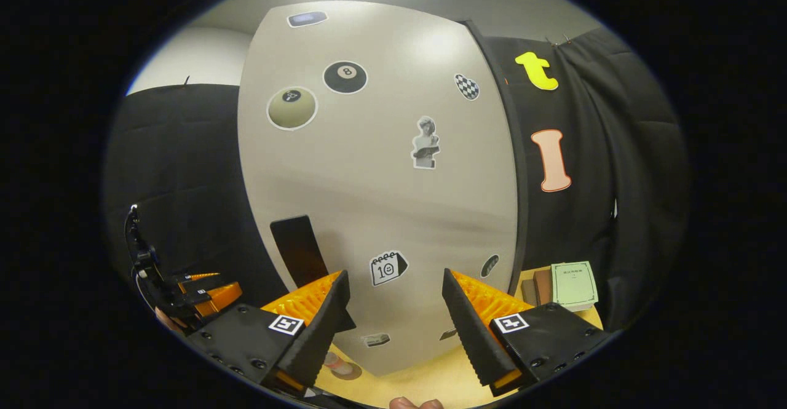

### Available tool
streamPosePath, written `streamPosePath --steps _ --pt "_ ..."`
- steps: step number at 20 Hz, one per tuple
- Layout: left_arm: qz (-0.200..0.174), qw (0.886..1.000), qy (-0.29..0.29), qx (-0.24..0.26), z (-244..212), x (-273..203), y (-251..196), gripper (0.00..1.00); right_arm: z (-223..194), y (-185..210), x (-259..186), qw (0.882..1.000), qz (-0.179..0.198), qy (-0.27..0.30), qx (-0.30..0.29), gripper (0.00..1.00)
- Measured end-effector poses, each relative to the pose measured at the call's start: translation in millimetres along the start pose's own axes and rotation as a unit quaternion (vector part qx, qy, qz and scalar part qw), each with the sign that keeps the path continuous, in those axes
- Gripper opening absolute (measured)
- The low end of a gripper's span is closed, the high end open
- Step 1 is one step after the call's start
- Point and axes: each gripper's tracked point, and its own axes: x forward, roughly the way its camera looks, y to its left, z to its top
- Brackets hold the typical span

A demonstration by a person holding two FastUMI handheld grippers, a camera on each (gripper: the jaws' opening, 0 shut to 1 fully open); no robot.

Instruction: Open the cabinet door with the right hand, grasp the bottle in the cabinet with the left hand and place it on the coaster, then close the cabinet door with the right hand.

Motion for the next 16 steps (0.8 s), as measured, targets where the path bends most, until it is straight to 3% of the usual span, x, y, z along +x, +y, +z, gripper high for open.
streamPosePath --steps 3,11,16 --pt "-0.01 1.0 0.004 -0.019 -6.1 -4.8 -0.8 0.9 -1.3 3.8 -2.0 1.0 -0.02 0.004 0.007 0.96" --pt "-0.041 0.997 -0.011 -0.066 2.1 -2.3 -12.1 0.9 0.8 -39.5 -28.5 0.996 -0.084 -0.014 -0.006 0.96" --pt "-0.033 0.997 -0.024 -0.07 19.9 -13.3 -28.8 0.9 -1.5 -72.0 -48.0 0.994 -0.106 -0.025 -0.029 0.96"
